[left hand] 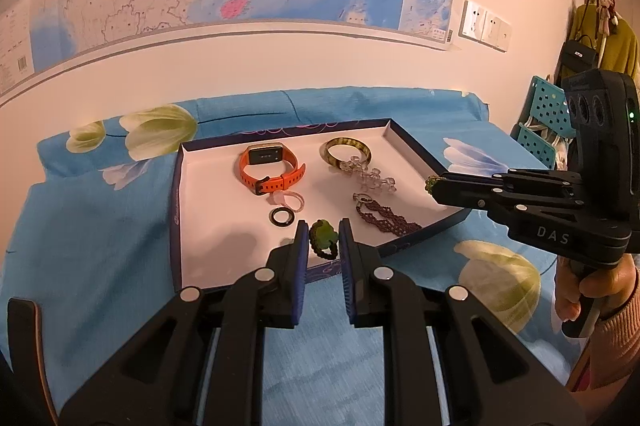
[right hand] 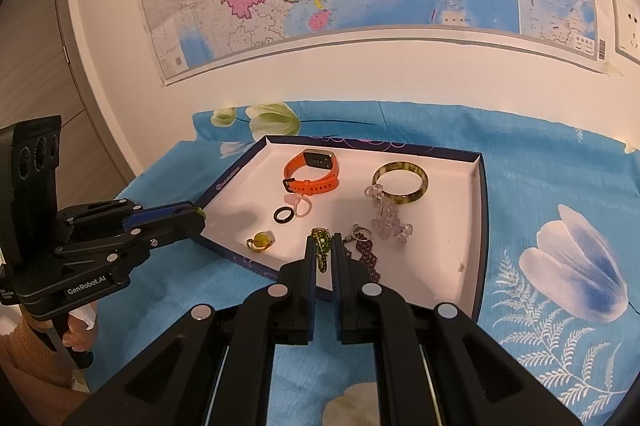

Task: Organize jewelry
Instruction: 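Carry the pendant with the right tool while the left tool carries the green charm into the box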

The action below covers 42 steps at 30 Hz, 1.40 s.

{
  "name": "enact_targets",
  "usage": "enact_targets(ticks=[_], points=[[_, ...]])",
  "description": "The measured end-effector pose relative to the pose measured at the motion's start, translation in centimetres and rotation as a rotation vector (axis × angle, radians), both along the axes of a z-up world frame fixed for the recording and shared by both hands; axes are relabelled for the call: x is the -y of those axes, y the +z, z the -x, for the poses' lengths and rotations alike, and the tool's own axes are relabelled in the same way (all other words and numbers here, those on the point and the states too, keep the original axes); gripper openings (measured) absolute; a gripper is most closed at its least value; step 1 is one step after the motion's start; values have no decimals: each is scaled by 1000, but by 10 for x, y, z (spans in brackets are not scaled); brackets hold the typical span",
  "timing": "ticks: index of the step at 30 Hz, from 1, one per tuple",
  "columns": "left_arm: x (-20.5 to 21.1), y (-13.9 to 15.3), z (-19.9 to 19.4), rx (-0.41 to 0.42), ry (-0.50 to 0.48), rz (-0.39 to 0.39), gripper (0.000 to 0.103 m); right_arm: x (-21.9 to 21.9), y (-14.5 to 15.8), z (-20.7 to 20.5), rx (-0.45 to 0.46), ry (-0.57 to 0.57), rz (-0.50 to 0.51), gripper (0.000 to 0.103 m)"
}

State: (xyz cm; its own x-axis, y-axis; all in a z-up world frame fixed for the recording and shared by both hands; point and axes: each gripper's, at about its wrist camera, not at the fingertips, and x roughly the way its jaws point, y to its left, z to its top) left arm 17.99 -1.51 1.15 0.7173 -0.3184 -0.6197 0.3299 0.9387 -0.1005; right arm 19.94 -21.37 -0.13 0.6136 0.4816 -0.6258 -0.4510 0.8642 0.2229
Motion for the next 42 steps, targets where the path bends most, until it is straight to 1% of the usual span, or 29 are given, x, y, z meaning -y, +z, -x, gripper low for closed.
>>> enact_targets(ticks=[42], points=[[6, -2, -34, -7, 28, -23, 16, -5, -6, -26, -6, -8, 21, 6]])
